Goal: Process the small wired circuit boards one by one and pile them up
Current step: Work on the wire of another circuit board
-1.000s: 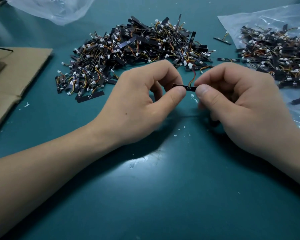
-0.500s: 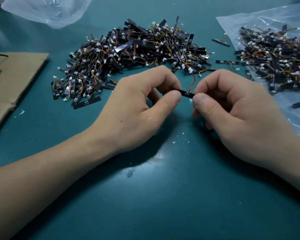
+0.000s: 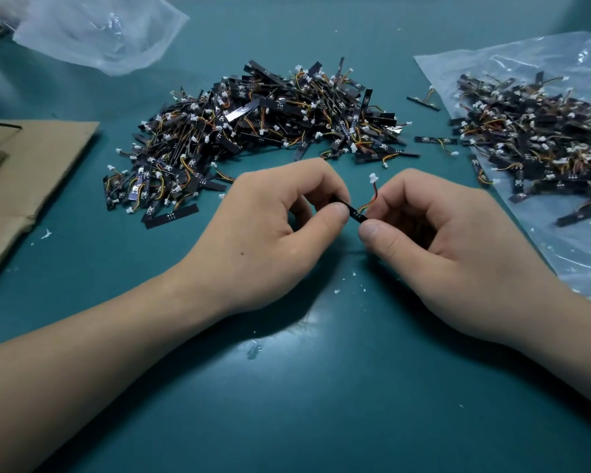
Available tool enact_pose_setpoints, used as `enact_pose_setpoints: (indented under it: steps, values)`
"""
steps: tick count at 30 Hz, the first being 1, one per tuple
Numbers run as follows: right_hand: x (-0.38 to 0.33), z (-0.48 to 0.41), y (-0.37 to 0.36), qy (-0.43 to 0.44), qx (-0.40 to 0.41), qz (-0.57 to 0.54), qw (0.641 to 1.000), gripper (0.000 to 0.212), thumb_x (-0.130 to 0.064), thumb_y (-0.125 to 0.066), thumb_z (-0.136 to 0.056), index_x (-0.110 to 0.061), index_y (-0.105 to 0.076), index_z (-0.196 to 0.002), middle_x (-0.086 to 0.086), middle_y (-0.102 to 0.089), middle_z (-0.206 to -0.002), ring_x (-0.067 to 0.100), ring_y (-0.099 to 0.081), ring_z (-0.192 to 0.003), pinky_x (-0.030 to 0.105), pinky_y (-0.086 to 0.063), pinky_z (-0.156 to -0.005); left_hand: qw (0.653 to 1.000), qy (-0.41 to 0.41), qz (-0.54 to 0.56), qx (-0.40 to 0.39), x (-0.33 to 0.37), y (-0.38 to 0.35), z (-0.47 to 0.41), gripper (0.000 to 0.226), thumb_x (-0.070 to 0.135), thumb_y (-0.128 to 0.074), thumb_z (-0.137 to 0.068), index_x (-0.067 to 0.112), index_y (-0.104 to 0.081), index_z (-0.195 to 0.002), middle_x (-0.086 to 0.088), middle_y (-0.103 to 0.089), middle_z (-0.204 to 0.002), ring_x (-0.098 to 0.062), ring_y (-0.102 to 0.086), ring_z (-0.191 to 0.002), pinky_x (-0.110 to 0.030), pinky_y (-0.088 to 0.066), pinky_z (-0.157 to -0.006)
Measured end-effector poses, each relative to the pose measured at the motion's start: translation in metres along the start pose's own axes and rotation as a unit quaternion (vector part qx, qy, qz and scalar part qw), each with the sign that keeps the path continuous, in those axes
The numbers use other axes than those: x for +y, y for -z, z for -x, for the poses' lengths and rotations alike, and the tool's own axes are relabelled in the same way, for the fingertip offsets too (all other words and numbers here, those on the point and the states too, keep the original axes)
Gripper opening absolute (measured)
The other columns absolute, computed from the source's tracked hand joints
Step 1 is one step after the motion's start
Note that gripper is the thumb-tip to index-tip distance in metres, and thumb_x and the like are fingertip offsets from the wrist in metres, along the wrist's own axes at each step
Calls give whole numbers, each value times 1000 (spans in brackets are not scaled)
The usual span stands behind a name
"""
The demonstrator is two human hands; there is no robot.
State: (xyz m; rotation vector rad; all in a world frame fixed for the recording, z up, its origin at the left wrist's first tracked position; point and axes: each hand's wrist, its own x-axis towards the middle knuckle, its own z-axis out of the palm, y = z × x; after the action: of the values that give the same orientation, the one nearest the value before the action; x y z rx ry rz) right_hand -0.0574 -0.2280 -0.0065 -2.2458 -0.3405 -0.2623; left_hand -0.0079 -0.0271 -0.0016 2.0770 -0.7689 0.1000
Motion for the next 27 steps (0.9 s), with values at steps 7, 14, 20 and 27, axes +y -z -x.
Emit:
enact_pose_setpoints:
  steps: [7, 14, 20, 27]
  values:
    - [0, 0, 2, -8, 10, 20, 1000, 7, -35, -66, -91, -30, -62, -88, -18, -65, -82, 4, -59, -68, 10, -40, -61, 1000, -3, -3, -12, 0, 0, 0, 8, 16, -66, -96, 22, -68, -92, 15, -62, -74, -17, -59, -65, -23, -46, -58]
    - [-2, 2, 2, -7, -1, 32, 999, 8, -36, -66, -90, -30, -62, -87, -22, -64, -78, 2, -57, -63, 8, -38, -58, 1000, -5, -10, -16, 0, 0, 0, 6, 23, -63, -95, 24, -68, -92, 12, -65, -76, -20, -61, -66, -31, -48, -61]
    - [0, 1, 2, -15, -11, 57, 998, 8, -39, -56, -94, -31, -56, -91, -32, -59, -77, -5, -55, -68, 7, -37, -63, 1000, -11, 4, -13, -1, -1, 1, 8, 19, -65, -97, 24, -67, -92, 13, -61, -71, -17, -57, -60, -28, -47, -56]
    - [-2, 1, 1, -1, -28, 88, 996, 6, -40, -58, -92, -38, -53, -90, -22, -63, -105, 9, -58, -105, 37, -45, -94, 1000, -19, 8, -18, 2, 0, 3, 12, 20, -63, -93, 25, -72, -100, 6, -67, -79, -18, -61, -67, -26, -49, -61]
